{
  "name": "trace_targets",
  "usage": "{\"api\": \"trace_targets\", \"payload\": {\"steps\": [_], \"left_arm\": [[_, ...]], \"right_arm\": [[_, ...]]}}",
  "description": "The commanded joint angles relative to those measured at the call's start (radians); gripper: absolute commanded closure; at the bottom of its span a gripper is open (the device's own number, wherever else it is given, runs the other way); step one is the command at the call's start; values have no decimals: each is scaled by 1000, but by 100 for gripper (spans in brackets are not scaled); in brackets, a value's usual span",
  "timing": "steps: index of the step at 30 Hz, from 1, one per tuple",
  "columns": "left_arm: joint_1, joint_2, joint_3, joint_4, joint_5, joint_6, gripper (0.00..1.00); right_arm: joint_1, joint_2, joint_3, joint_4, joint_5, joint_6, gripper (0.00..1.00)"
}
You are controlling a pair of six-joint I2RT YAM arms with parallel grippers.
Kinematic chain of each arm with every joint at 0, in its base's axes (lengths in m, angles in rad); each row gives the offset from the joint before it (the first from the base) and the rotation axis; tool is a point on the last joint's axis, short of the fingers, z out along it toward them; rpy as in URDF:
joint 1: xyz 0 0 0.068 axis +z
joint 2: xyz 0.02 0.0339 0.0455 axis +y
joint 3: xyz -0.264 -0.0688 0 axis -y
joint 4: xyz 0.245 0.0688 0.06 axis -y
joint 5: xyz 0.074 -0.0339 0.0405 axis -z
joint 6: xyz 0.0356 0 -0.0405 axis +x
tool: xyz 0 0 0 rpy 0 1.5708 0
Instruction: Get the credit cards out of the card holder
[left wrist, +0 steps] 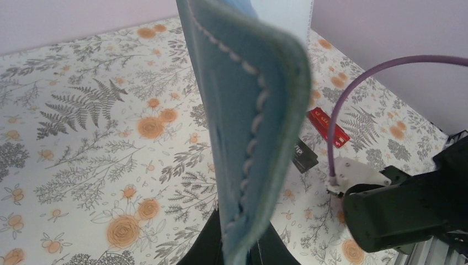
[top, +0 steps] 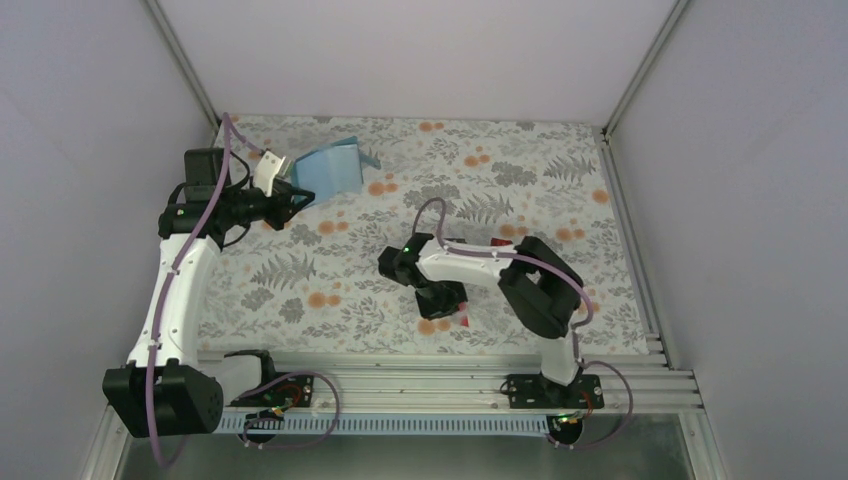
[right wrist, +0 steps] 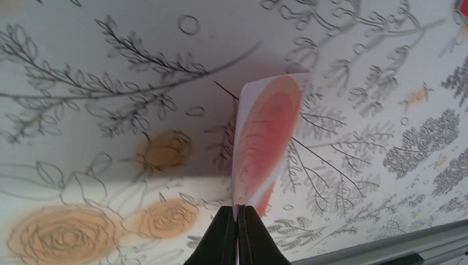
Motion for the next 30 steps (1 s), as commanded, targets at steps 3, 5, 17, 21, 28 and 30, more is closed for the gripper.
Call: {"api": "trace_targets", "payload": {"steps": [3,5,17,21,28,30], "left_arm": [[4,-18,3,6,31,2,98],[3,-16,1,8,33,2,98],[4,-12,-5,2,54,13,98],[3,-10,-12,-13,119,40,98],[-11,-16,10,-187,490,301,97],[-18,-20,31,-256,534,381,98]], "right_arm": [[-2,126,53,89,-35,-58,96],[-5,129,64,110,-55,-65,96],[-53,49,90,243,-179,-149,50],[-63,-86,171,267,-142,-212,30],[-180,-655,-17,884,-401,-500,1],[-259,-746,-98,1051,-553,-519,1]]}}
